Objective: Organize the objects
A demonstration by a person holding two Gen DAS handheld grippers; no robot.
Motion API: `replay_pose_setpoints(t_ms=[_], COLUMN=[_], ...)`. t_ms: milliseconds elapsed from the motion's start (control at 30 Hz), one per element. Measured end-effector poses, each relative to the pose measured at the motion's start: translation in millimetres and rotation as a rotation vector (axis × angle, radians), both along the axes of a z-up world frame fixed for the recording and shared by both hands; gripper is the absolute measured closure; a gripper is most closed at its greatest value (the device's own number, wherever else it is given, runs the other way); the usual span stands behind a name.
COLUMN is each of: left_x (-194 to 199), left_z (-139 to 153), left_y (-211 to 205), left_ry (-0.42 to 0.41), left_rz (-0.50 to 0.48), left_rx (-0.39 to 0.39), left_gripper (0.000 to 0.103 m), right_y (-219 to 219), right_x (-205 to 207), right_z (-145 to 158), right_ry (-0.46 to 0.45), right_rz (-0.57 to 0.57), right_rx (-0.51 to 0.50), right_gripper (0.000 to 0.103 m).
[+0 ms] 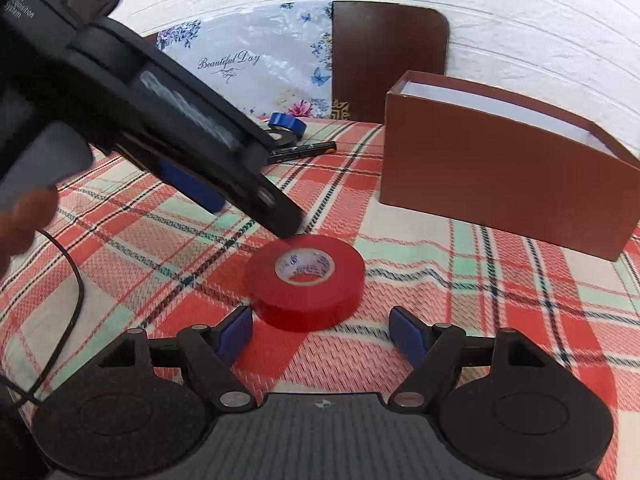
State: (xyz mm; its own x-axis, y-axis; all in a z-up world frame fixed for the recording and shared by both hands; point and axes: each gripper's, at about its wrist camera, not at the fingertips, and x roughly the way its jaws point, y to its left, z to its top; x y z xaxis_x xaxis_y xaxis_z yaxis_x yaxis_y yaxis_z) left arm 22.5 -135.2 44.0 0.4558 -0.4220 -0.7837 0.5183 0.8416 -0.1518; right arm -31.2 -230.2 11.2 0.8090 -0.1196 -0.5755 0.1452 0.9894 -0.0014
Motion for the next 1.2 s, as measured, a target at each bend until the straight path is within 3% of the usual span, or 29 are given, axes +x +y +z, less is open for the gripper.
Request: replay_pose_setpoints(t_ms=[100,167,200,233,367,500,633,733,967,1033,1200], left_x=[2,6,9,11,12,22,43,62,114,126,136], left_z=[-15,-21,-23,-25,-12,34,78,95,79,69,50], left_y=[-11,-4,-1,0,-11,-35,-93,-144,-233,-247,-264], left_ry=[0.029,0.053,0.083,0.102,0.057,-0.038,-0.147,-0.203,-0.166,-0.144,-0.133], left_rz=[-0.008,0.002,0.008,0.019,0.028,-0.022,-0.108,-0.174,-0.229,-0.228,-0.218], left_rx=[0.076,0.034,0.002,-0.016,0.004,-0.045,-0.059,-0.08,-0.12,-0.125,-0.095], left_gripper=[0.05,0.057,0.068,0.071,0.072,0.074,0.074,0.074,0.075,0.075,0.074], right_y=[-3,-2,0,3,-1,-18,-58,-100,-189,-205,-224], right_x=[14,21,23,25,21,10,10,11,27,33,36], right_z=[0,-1,-3,-3,2,27,58,75,68,60,52], right_ry=[0.012,0.018,0.02,0.018,-0.038,-0.179,-0.282,-0.316,-0.255,-0.23,-0.272], right_rz=[0.023,0.043,0.056,0.065,0.041,-0.037,-0.134,-0.22,-0.312,-0.326,-0.359], right_rx=[0.009,0.009,0.003,-0.008,0.001,-0.053,-0.149,-0.196,-0.213,-0.21,-0.166], right_gripper=[0.028,0.03,0.031,0.031,0.031,0.031,0.031,0.031,0.031,0.031,0.028])
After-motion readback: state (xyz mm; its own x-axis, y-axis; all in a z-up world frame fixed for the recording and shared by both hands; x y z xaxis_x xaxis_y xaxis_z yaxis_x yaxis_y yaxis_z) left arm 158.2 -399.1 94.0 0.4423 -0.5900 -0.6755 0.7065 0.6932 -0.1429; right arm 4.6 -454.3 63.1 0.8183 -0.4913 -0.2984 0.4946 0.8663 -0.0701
